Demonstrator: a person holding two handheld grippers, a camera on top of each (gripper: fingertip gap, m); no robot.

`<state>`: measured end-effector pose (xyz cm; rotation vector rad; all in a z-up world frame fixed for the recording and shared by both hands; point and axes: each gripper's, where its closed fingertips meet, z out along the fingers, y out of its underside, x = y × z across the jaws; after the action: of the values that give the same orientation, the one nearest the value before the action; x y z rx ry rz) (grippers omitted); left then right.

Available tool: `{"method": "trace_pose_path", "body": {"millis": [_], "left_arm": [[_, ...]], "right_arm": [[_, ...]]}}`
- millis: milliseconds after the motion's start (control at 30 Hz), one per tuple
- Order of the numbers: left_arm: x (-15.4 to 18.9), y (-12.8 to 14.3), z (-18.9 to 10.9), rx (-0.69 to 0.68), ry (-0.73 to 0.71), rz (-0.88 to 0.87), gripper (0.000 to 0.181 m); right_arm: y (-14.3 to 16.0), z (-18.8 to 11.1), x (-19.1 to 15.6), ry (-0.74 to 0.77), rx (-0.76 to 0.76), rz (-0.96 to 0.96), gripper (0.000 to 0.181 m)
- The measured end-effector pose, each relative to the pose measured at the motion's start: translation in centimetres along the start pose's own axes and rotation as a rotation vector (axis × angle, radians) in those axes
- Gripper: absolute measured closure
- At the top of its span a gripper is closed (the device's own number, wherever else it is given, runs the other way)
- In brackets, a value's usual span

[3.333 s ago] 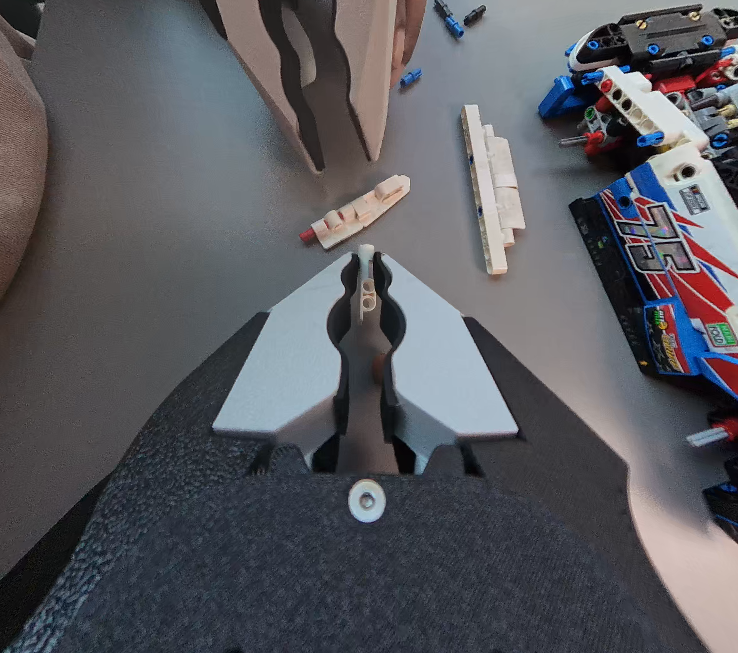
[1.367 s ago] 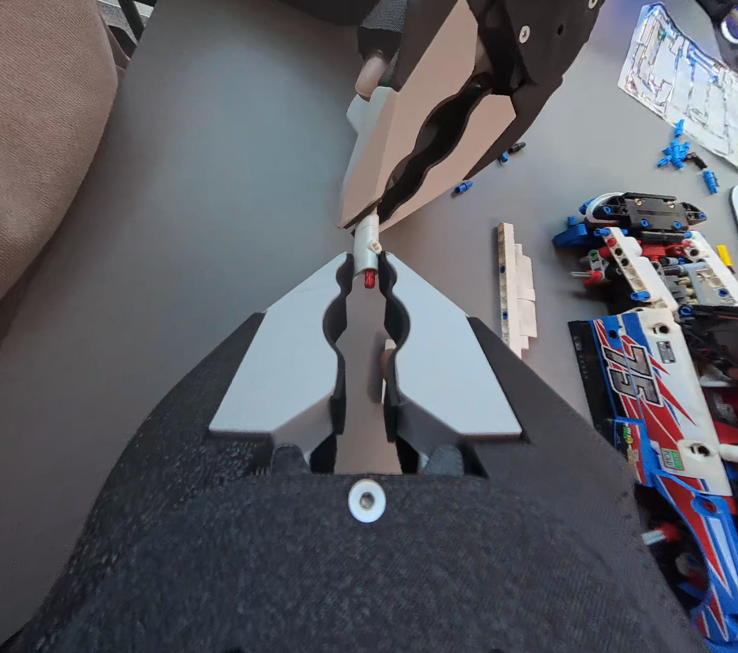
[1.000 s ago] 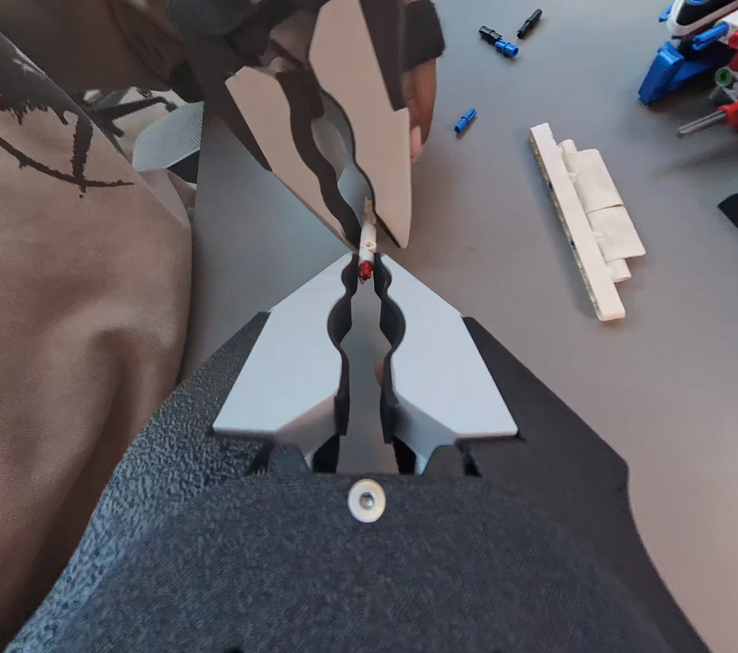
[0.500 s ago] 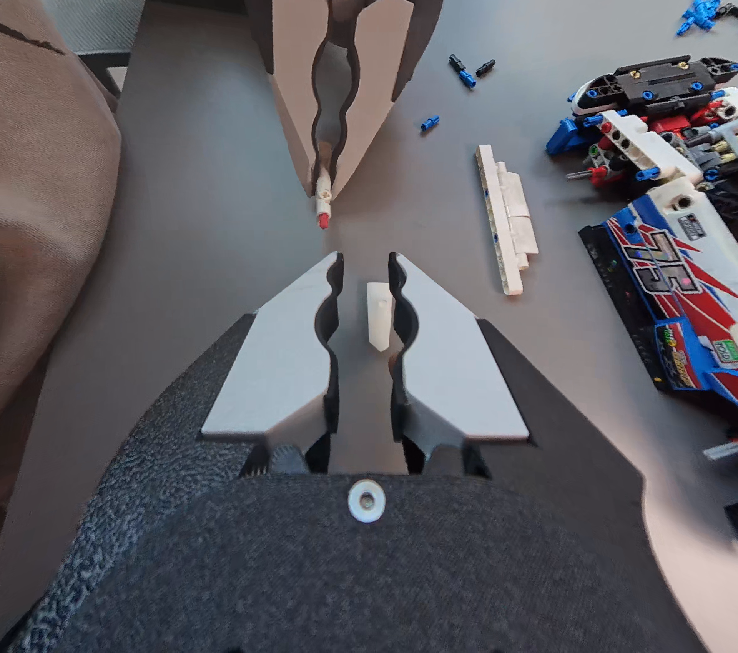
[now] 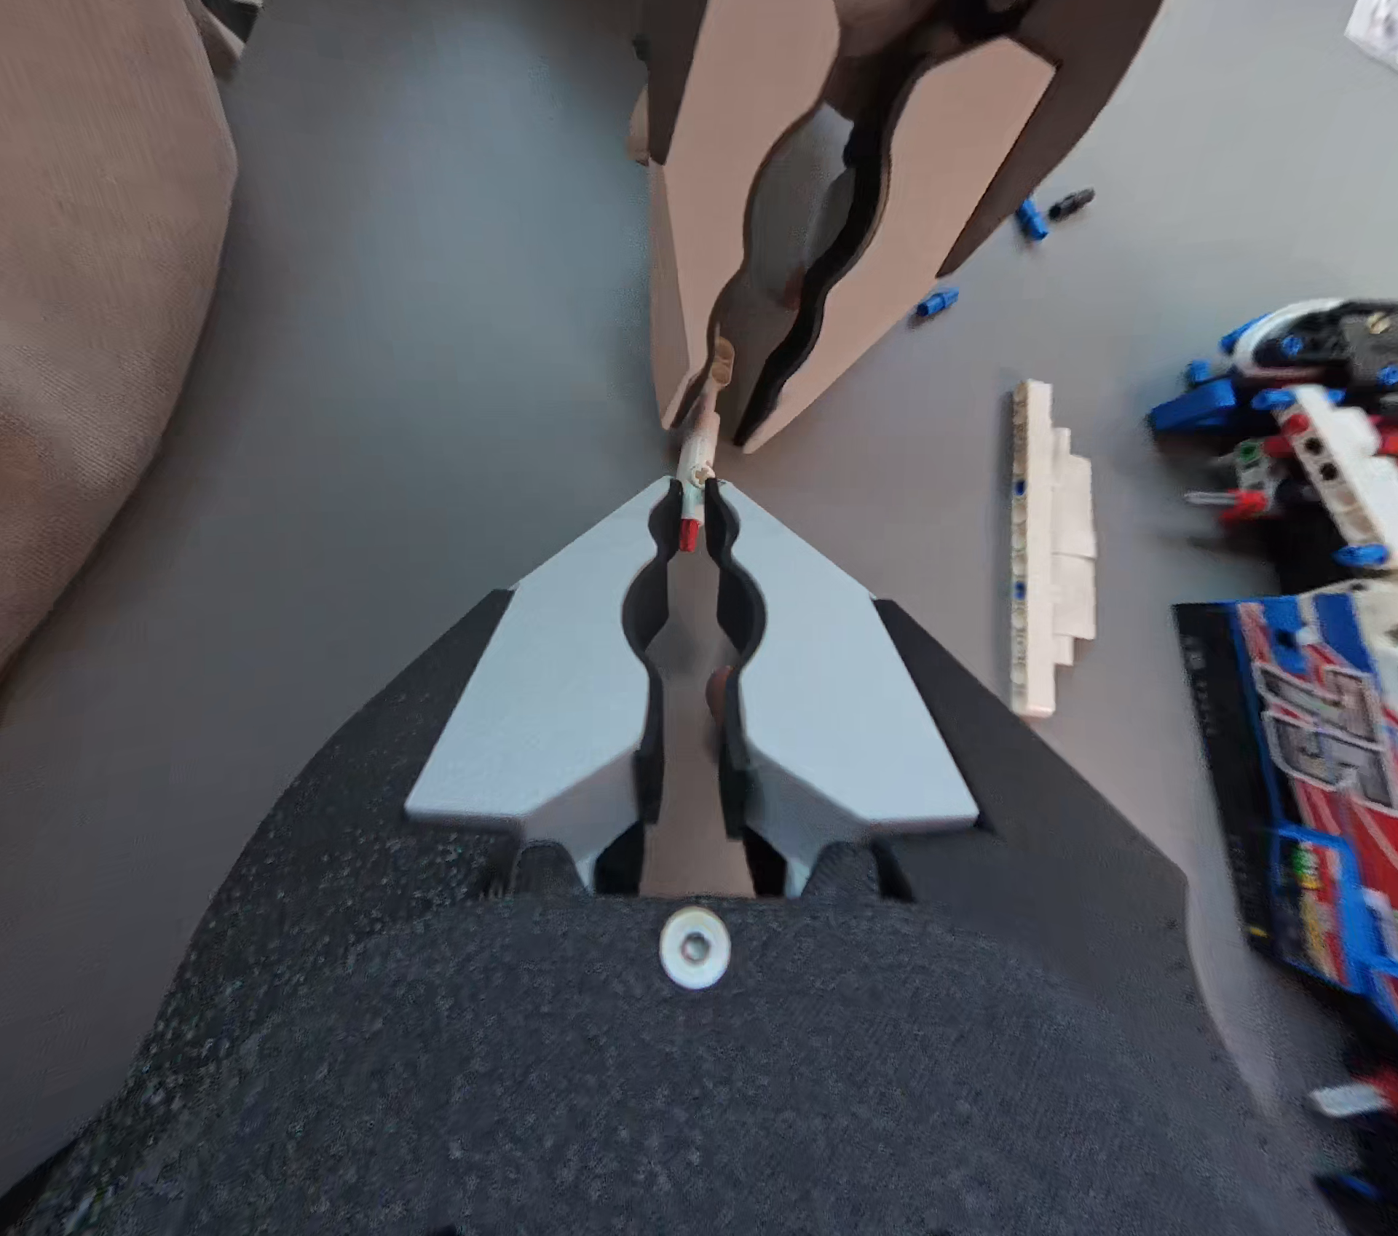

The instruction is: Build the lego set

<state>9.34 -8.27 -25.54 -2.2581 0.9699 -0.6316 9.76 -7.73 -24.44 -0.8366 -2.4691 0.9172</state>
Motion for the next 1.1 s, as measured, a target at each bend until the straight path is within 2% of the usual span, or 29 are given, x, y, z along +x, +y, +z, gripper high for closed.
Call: {"method": "trace_pose_path", "body": {"millis": [33, 133, 200, 333, 467, 633, 767, 933, 1100], "left_arm": [[-0.3, 0.0, -0.1, -0.002, -0.024, 0.018, 0.163], [-0.5, -0.5, -0.5, 0.005, -0.093, 0.130, 0.159], [-0.4, -0.6, -0.4, -0.007, -0.117, 0.178, 0.159], [-0.6, 0.0, 0.0, -0.037, -0.137, 0.189, 0.167], [-0.8, 0.2, 0.0, -0.047, -0.139, 0.171, 0.169], [-1.0, 0.5, -0.3, -0.056, -0.130, 0.147, 0.165], [-1.0, 0.2, -0.5, -0.031, -0.112, 0.118, 0.160], [-1.0, -0.4, 0.1, -0.006, -0.119, 0.102, 0.154], [-1.1, -0.4, 0.5, -0.025, -0.136, 0.080, 0.153]], "right_arm": [[0.1, -0.1, -0.1, -0.050, 0.004, 0.093, 0.178], [0.7, -0.3, 0.0, -0.159, -0.005, 0.352, 0.178], [1.1, -0.2, 0.4, -0.154, -0.018, 0.410, 0.178], [1.2, -0.3, 0.9, -0.093, -0.039, 0.351, 0.177], [0.9, -2.4, 1.7, -0.042, 0.015, 0.282, 0.170], [5.2, -4.3, 2.6, 0.047, -0.126, 0.238, 0.163], [6.2, -3.7, 2.4, 0.031, -0.123, 0.223, 0.160], [5.5, -2.9, 2.4, -0.009, -0.130, 0.137, 0.157], [5.1, -2.5, 1.9, -0.071, -0.145, 0.120, 0.168]]}}
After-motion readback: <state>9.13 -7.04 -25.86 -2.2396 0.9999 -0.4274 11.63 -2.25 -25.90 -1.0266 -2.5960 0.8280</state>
